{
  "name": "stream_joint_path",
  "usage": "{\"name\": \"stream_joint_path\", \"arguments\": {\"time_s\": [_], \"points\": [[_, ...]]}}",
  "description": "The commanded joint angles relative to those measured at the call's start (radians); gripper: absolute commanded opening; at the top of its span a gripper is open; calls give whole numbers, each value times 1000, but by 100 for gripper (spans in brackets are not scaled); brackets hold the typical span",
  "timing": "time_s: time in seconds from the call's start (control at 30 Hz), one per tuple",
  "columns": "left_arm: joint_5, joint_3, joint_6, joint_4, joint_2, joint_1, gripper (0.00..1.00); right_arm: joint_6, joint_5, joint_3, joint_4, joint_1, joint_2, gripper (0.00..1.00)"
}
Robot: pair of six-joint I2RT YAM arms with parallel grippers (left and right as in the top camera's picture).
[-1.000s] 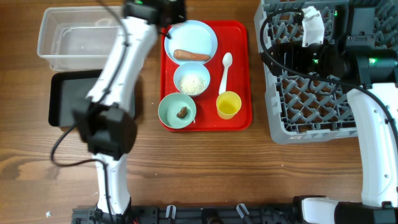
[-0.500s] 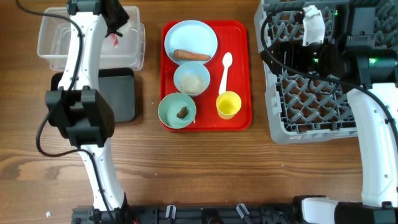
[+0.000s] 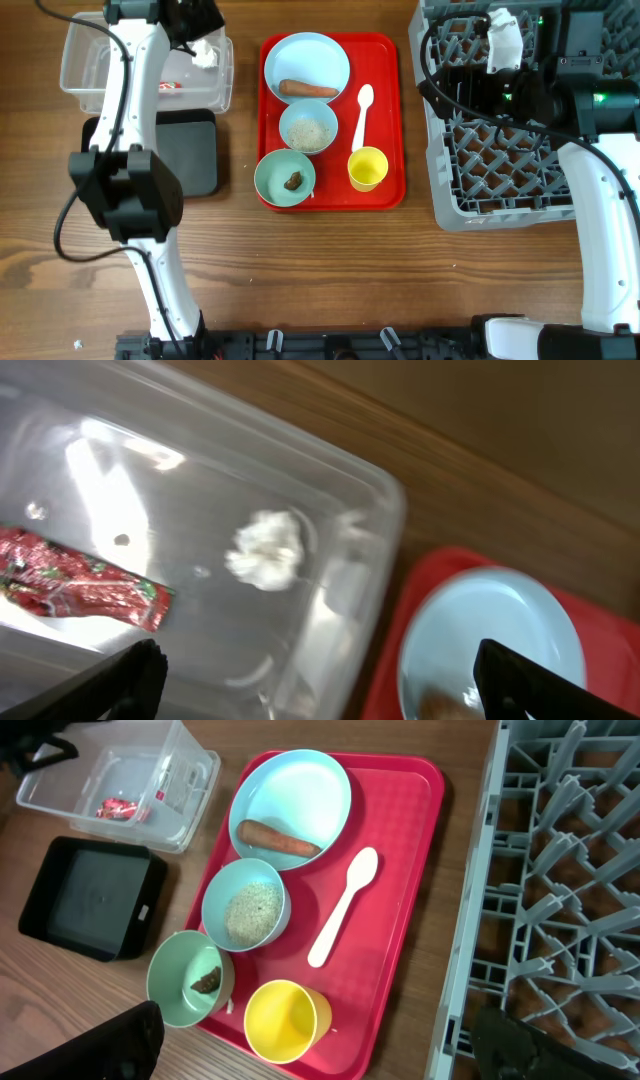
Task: Sort waste into correct bins and load items into the dishwasher rack
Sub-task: 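Lift the red wrapper and drop it into the clear plastic bin, then grasp the white bowl of rice with the left gripper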
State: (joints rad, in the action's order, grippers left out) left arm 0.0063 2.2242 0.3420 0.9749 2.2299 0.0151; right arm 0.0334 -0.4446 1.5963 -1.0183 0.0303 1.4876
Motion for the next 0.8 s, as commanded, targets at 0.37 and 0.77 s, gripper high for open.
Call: {"name": "stream_joint_path", "arguments": {"time_s": [0.37, 0.77], "points": [[169, -1, -386, 286, -89, 324, 83, -11, -1, 25, 3, 5, 11, 100], [168, -1, -200, 258, 0, 440, 75, -10, -1, 25, -7, 5, 11, 100]]}}
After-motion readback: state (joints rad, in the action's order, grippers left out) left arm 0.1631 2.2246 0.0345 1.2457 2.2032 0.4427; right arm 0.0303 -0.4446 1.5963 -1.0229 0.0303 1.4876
